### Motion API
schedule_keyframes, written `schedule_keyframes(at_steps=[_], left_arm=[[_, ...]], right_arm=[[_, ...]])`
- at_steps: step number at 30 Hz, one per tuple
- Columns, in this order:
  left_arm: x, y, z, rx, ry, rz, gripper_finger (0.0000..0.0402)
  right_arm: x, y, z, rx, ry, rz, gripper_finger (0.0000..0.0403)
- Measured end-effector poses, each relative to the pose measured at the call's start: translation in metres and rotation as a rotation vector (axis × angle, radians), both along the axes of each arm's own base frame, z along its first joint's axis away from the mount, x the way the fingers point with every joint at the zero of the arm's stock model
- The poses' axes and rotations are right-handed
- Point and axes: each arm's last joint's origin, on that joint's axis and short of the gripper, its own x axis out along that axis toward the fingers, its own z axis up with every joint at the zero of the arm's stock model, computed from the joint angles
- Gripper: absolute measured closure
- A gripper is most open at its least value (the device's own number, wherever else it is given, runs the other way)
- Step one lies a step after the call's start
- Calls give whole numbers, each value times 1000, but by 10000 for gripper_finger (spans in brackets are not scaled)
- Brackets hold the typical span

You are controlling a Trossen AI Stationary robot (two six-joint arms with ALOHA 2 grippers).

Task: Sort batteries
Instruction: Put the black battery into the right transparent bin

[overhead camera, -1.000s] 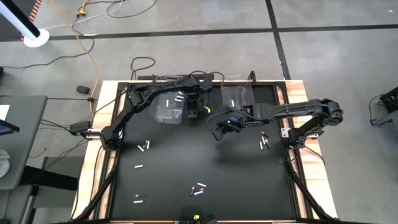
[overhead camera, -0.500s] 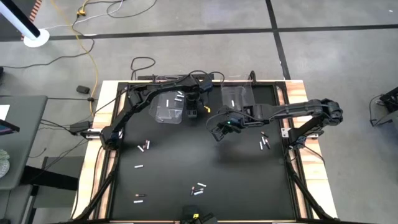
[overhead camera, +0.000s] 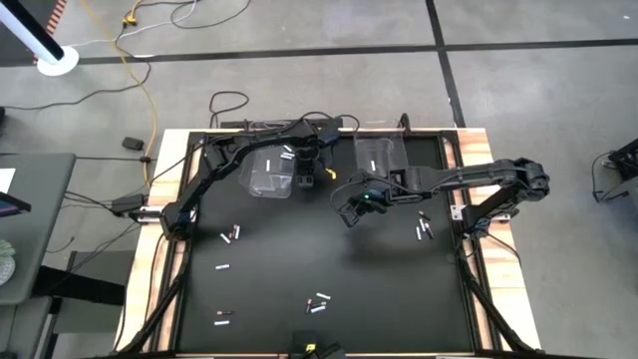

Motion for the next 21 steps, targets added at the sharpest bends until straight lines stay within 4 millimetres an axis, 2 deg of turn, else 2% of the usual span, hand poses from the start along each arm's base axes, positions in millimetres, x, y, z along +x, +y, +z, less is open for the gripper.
schedule_keyframes(at_steps=[8, 14, 21], left_arm=[[-11, 3, 27, -40, -58, 34, 355], [-22, 8, 60, -69, -179, 63, 355], [-39, 17, 99, -7, -288, 92, 355]], right_arm=[[0, 0, 0, -10, 2, 13, 284], [0, -1, 0, -12, 2, 13, 284], [0, -1, 0, -14, 0, 15, 284]])
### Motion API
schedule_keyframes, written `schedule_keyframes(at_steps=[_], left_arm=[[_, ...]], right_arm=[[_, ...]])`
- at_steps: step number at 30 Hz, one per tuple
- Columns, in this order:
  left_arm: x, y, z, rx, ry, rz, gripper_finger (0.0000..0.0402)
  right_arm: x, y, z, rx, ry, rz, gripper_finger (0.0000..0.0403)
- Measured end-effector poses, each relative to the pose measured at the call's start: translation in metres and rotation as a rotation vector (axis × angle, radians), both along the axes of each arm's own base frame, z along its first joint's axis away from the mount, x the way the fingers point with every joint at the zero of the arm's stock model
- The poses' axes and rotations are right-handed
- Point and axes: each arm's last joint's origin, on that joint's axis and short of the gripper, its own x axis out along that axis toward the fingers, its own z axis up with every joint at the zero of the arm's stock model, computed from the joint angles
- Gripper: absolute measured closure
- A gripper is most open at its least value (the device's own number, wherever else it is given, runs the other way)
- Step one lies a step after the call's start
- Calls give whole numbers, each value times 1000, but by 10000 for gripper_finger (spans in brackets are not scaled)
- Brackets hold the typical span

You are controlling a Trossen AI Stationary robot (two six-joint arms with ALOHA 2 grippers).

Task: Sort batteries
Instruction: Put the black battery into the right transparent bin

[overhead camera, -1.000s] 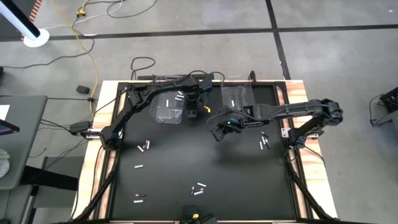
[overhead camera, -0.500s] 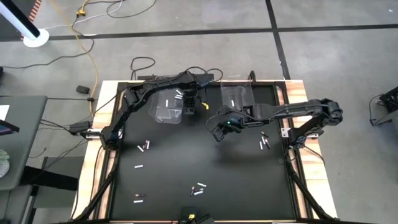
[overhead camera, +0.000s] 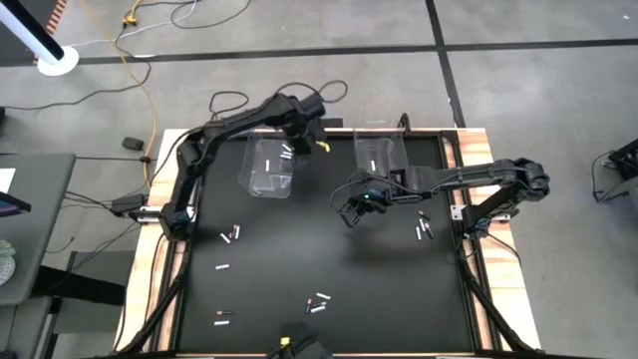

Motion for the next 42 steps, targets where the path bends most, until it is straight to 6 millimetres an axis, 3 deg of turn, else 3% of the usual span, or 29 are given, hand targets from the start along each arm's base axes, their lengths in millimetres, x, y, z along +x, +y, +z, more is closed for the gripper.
schedule_keyframes(at_steps=[9, 20, 26, 32, 42], left_arm=[[-15, 12, 24, 17, -107, 51, 355], [23, 0, 40, 88, -412, -50, 355], [31, -11, 41, 101, -432, -96, 355], [31, -12, 41, 97, -431, -88, 355], [30, -11, 40, 91, -421, -83, 355]], right_arm=[[2, -2, 1, -2, -22, -4, 284], [0, -3, 0, 0, -6, -15, 284], [-10, -11, -1, -45, 67, -138, 284], [-26, -35, 9, -43, 78, -237, 284], [-79, -101, 12, 6, 271, -543, 284]])
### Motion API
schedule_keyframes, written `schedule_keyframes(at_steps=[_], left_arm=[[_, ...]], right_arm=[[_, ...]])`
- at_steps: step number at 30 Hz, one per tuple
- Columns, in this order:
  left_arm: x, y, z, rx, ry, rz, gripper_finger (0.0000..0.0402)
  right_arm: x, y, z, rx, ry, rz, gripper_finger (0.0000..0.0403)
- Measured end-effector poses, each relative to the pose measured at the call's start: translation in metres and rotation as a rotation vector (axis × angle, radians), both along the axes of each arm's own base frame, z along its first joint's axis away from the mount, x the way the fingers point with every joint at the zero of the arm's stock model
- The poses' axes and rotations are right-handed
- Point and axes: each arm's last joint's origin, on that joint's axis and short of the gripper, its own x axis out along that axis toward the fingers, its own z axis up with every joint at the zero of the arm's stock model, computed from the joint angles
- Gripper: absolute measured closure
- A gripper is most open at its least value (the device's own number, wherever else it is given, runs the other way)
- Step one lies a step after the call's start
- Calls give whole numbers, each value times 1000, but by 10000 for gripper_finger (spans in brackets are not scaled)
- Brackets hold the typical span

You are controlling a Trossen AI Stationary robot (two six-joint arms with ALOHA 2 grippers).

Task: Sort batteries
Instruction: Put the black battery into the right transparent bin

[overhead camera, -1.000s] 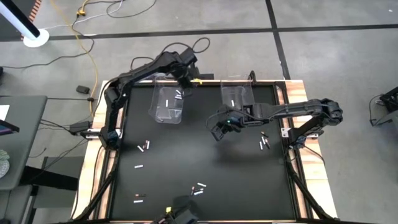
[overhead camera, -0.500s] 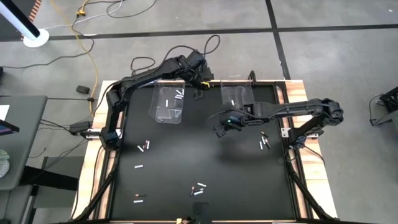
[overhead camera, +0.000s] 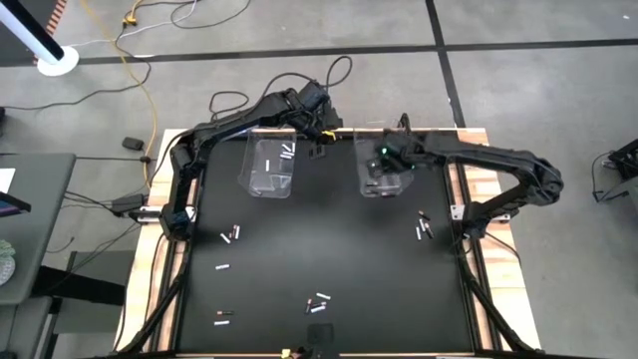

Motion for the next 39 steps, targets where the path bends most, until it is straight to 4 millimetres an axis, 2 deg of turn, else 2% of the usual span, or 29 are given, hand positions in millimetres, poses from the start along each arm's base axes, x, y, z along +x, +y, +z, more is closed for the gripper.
schedule_keyframes(at_steps=[7, 14, 19, 24, 30, 33, 36, 39], left_arm=[[0, 0, 0, -1, 4, 0, 353], [-2, -1, -1, -3, 23, -8, 353], [-2, -1, -2, -8, 29, -7, 353], [-4, -2, -4, -26, 55, -5, 353], [-6, -1, -4, -35, 65, -2, 353], [-9, 3, -4, -84, 41, -9, 353], [-12, 6, -5, -123, 34, -4, 353], [-14, 6, -6, -131, 49, -2, 353]], right_arm=[[-18, -37, -16, 54, 150, -79, 284], [-23, -57, -30, 93, 224, -101, 284], [-25, -71, -50, 141, 286, -133, 284], [-28, -71, -76, 161, 310, -141, 284], [-31, -66, -101, 184, 223, -146, 291], [-28, -64, -108, 193, 173, -165, 324], [-17, -57, -109, 178, 113, -161, 381], [-2, -48, -107, 154, 35, -145, 390]])
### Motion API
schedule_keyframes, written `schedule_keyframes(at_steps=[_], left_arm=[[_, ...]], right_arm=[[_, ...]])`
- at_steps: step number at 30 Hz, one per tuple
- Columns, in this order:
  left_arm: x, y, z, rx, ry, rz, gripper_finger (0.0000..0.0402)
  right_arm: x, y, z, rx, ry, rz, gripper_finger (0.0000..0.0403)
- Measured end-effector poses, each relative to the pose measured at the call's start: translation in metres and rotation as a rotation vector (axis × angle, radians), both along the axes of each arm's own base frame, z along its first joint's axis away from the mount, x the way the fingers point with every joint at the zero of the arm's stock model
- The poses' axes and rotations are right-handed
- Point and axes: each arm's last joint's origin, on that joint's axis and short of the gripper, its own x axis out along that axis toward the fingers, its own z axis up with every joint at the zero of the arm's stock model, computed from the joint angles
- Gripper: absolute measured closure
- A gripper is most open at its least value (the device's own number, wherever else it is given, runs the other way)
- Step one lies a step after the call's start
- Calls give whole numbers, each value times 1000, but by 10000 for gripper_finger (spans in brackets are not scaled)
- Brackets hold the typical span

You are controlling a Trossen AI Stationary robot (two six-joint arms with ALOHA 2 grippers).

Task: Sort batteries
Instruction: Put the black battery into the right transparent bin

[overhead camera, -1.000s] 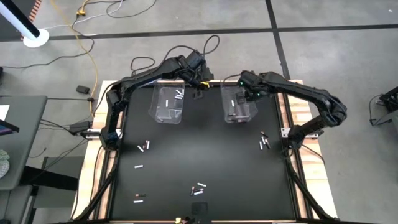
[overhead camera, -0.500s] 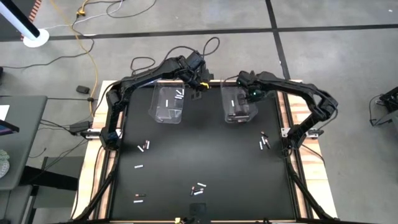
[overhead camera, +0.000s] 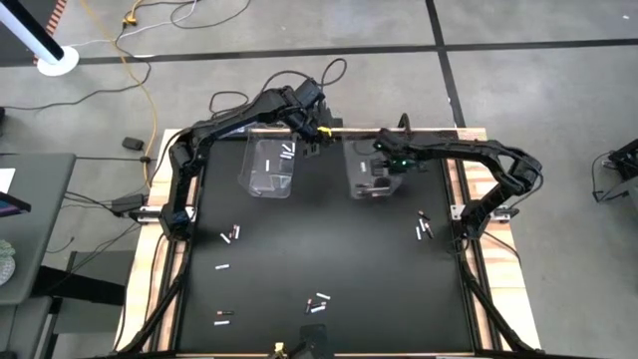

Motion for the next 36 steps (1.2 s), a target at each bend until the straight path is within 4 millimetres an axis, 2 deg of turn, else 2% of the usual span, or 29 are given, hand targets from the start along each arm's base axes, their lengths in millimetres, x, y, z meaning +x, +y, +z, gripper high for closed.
schedule_keyframes(at_steps=[5, 10, 14, 18, 25, 28, 33, 36], left_arm=[[0, 0, 0, -2, 1, -1, 353], [2, -3, 0, -1, 1, -10, 353], [7, -12, 0, 13, -3, -48, 353], [17, -21, -3, 35, -34, -81, 353], [26, -33, -17, 44, 1, -100, 353], [26, -30, -16, 75, -2, -76, 353], [16, -17, -18, 31, 30, -6, 353], [12, -13, -25, 20, 46, 13, 353]], right_arm=[[20, 15, 3, -29, -112, -24, 399], [31, 22, 5, -36, -202, -53, 401], [38, 23, 6, -14, -274, -47, 402], [44, 23, -2, 21, -282, -31, 402], [69, 19, -10, 48, -276, 32, 395], [73, 19, -6, 38, -269, 82, 383], [74, 18, 1, 0, -269, 109, 357], [74, 18, 2, 0, -256, 127, 338]])
